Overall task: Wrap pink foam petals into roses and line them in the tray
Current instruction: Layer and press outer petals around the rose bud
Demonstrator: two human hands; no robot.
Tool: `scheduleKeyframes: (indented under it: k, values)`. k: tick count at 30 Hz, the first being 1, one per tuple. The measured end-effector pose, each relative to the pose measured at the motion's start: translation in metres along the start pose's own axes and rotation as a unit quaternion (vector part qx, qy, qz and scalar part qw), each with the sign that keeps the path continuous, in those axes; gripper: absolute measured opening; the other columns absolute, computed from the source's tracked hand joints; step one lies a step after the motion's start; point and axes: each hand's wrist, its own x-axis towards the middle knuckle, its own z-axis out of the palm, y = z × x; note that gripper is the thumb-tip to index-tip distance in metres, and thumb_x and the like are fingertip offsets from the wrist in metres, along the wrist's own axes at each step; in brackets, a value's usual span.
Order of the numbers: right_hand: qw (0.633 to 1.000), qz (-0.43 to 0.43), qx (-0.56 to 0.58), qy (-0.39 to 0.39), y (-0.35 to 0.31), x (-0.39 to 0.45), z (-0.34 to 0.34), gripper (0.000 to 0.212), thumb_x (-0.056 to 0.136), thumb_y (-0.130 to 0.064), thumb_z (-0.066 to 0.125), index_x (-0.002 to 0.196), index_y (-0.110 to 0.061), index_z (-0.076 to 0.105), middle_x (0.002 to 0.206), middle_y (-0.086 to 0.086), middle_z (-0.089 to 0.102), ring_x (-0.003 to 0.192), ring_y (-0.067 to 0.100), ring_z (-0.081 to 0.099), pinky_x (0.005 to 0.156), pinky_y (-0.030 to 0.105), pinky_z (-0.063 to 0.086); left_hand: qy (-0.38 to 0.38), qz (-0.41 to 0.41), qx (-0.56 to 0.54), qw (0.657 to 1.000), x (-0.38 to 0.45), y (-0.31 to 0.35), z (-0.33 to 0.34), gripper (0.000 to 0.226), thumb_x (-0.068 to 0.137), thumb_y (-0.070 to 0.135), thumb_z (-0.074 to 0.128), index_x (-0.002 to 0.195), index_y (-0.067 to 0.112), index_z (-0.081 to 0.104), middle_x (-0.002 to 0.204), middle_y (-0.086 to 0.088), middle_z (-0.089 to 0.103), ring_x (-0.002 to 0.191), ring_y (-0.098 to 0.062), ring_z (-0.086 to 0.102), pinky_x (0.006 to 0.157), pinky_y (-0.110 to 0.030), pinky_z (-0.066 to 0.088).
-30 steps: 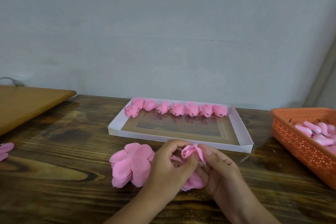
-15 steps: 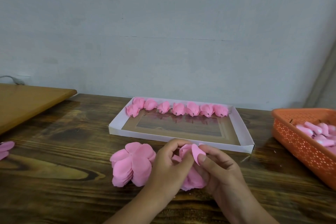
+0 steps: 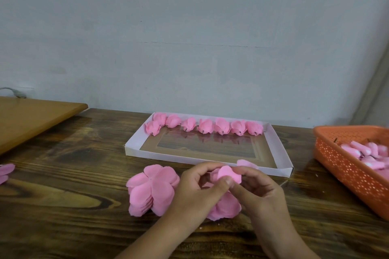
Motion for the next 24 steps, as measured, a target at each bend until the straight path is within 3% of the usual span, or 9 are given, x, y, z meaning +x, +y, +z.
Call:
scheduleKeyframes:
  k: [4,8,12,14,16,18,20,22,24]
  values:
    - [1.000,0.018,0.009,0.007,-0.001,0.000,-0.001,0.026,0.067,-0.016,0.078,0.092,-0.018,0.077,0.099,0.014,0.077,0.097,0.033,0.073,0.089,0.053,0.056,0.006,0.020,-0.008,1.000,0.000,-0.001,-0.001,0.025,0.077,0.045,0.071,0.102,0.041,0.076,0.095,0.009,0.078,0.084,-0.005,0.073,0.072,-0.019,0.056]
    - [0.999,0.010,-0.009,0.030,-0.005,-0.002,0.000,0.043,0.065,-0.020,0.084,0.106,-0.033,0.074,0.092,0.011,0.077,0.090,0.029,0.074,0.087,0.055,0.055,0.000,0.031,-0.012,0.999,-0.001,-0.001,0.001,0.024,0.080,0.041,0.072,0.103,0.041,0.076,0.102,0.008,0.078,0.098,-0.010,0.073,0.078,-0.020,0.056]
    - [1.000,0.011,0.008,0.022,-0.006,-0.003,0.002,0.094,0.068,-0.016,0.081,0.143,-0.049,0.035,0.100,0.010,0.077,0.092,0.027,0.074,0.088,0.054,0.054,0.010,0.036,-0.018,0.999,-0.002,-0.001,0.001,0.025,0.078,0.041,0.072,0.103,0.041,0.076,0.104,0.008,0.077,0.100,-0.009,0.072,0.079,-0.017,0.056]
    - [0.999,0.016,0.012,0.030,-0.006,-0.003,0.003,0.106,0.067,-0.017,0.080,0.146,-0.053,0.020,0.103,0.008,0.076,0.092,0.028,0.073,0.091,0.059,0.054,0.017,0.042,-0.023,0.999,-0.002,0.000,0.002,0.028,0.076,0.041,0.074,0.104,0.044,0.074,0.106,0.011,0.076,0.102,-0.006,0.071,0.078,-0.015,0.055]
    - [0.999,0.026,0.016,0.044,-0.005,-0.003,0.004,0.110,0.064,-0.018,0.081,0.149,-0.047,0.018,0.101,0.008,0.076,0.093,0.024,0.073,0.094,0.063,0.051,0.027,0.045,-0.035,0.998,-0.003,-0.001,0.003,0.034,0.074,0.040,0.075,0.107,0.046,0.071,0.109,0.013,0.075,0.104,-0.005,0.070,0.079,-0.014,0.055]
    - [0.998,0.040,0.028,0.048,-0.002,-0.002,0.004,0.104,0.063,-0.017,0.081,0.150,-0.035,0.026,0.103,0.008,0.076,0.099,0.023,0.073,0.098,0.063,0.048,0.035,0.054,-0.032,0.997,-0.003,-0.004,0.004,0.038,0.073,0.040,0.077,0.110,0.048,0.068,0.111,0.012,0.074,0.107,-0.008,0.070,0.082,-0.017,0.055]
    - [0.998,0.039,0.034,0.036,-0.002,-0.002,0.003,0.086,0.065,-0.011,0.085,0.141,-0.020,0.046,0.104,0.015,0.075,0.101,0.030,0.072,0.096,0.065,0.048,0.041,0.062,-0.021,0.997,-0.003,-0.006,0.005,0.041,0.074,0.041,0.077,0.112,0.051,0.065,0.113,0.011,0.073,0.110,-0.011,0.069,0.085,-0.021,0.056]
    - [0.999,0.023,0.036,0.022,-0.002,-0.002,0.002,0.066,0.067,-0.007,0.087,0.127,-0.017,0.060,0.103,0.023,0.073,0.100,0.038,0.071,0.093,0.064,0.051,0.048,0.073,-0.006,0.996,-0.003,-0.009,0.005,0.043,0.075,0.040,0.076,0.114,0.052,0.064,0.113,0.011,0.073,0.111,-0.012,0.068,0.087,-0.022,0.055]
    - [0.999,-0.001,0.039,0.012,-0.002,-0.003,0.002,0.050,0.073,-0.005,0.075,0.121,-0.014,0.065,0.105,0.021,0.073,0.101,0.036,0.071,0.090,0.054,0.056,0.053,0.082,0.004,0.995,-0.003,-0.011,0.005,0.044,0.077,0.038,0.075,0.116,0.052,0.063,0.113,0.011,0.073,0.112,-0.012,0.068,0.087,-0.021,0.054]
